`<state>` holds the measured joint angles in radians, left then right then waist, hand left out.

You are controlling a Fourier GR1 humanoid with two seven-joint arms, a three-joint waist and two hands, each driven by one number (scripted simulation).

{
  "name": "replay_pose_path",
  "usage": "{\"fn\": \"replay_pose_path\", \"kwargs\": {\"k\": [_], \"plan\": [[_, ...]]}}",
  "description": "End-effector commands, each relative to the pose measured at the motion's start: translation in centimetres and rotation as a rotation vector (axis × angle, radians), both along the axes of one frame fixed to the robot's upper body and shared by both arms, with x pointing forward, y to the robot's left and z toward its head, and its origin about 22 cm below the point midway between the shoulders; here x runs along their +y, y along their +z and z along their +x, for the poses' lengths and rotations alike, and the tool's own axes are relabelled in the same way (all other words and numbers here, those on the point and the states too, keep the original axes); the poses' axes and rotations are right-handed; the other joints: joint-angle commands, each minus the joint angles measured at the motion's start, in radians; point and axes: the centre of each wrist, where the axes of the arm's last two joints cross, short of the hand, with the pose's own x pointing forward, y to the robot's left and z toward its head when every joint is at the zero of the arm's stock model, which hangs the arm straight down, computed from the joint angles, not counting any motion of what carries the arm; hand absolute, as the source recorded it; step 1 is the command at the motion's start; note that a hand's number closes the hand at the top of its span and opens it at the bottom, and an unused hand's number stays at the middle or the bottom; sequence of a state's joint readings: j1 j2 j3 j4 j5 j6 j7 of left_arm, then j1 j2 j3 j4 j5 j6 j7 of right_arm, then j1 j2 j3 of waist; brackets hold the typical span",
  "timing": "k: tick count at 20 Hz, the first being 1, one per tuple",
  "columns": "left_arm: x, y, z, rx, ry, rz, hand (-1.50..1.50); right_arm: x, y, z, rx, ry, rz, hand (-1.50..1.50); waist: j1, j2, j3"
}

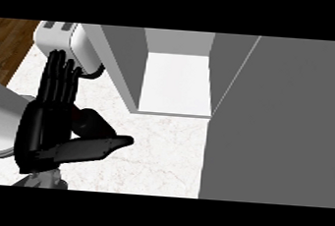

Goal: Pick up the wine, place it into the cabinet and close the cabinet

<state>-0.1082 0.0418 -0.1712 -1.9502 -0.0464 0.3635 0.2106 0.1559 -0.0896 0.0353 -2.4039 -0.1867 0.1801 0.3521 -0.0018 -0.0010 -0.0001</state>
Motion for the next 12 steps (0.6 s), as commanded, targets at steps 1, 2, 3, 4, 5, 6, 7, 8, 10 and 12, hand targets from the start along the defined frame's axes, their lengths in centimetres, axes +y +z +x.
{"fn": "replay_pose_path", "kwargs": {"k": [1,2,3,4,5,6,7,8,10,12], "plan": [[2.4,-0.1,-1.1,0.025,0.022,0.010,-1.50,0.1,0.6,-2.0,-0.004,0.016,0.014,-1.50,0.000,-0.001,0.000],[3.3,-0.1,-1.5,0.017,0.020,0.013,-1.50,0.1,0.4,-0.1,-0.021,0.008,0.016,-1.50,0.003,0.000,0.000],[2.9,-1.2,0.0,0.021,0.021,0.018,-1.50,0.7,1.1,0.0,-0.011,0.010,0.020,-1.50,0.001,0.001,0.000],[2.0,-1.1,-1.6,0.037,0.022,0.013,-1.50,0.4,0.3,0.9,-0.022,0.010,0.016,-1.50,0.003,0.000,0.000],[2.4,-1.7,-0.9,0.035,0.042,0.035,-1.50,0.9,1.2,-0.7,0.000,0.010,0.026,-1.50,0.001,0.000,0.000],[4.0,-2.8,-0.8,0.057,0.016,0.017,-1.50,0.8,0.9,0.0,-0.004,0.015,0.040,-1.50,0.001,0.001,0.000],[2.3,-2.6,-2.3,0.047,0.047,0.035,-1.50,-0.2,0.1,-1.7,0.001,0.013,0.018,-1.50,-0.001,-0.001,0.000],[4.2,-3.8,-0.2,0.037,0.040,0.019,-1.50,0.8,1.0,-0.1,0.010,0.013,0.018,-1.50,0.001,0.001,0.000],[5.4,-4.1,-0.8,0.054,0.038,0.030,-1.50,1.4,1.3,1.0,-0.014,0.017,0.011,-1.50,0.004,0.001,0.000],[4.0,-3.8,-2.5,0.074,0.047,0.028,-1.50,1.0,2.4,0.1,-0.012,0.003,0.030,-1.50,0.004,0.000,0.000]]}}
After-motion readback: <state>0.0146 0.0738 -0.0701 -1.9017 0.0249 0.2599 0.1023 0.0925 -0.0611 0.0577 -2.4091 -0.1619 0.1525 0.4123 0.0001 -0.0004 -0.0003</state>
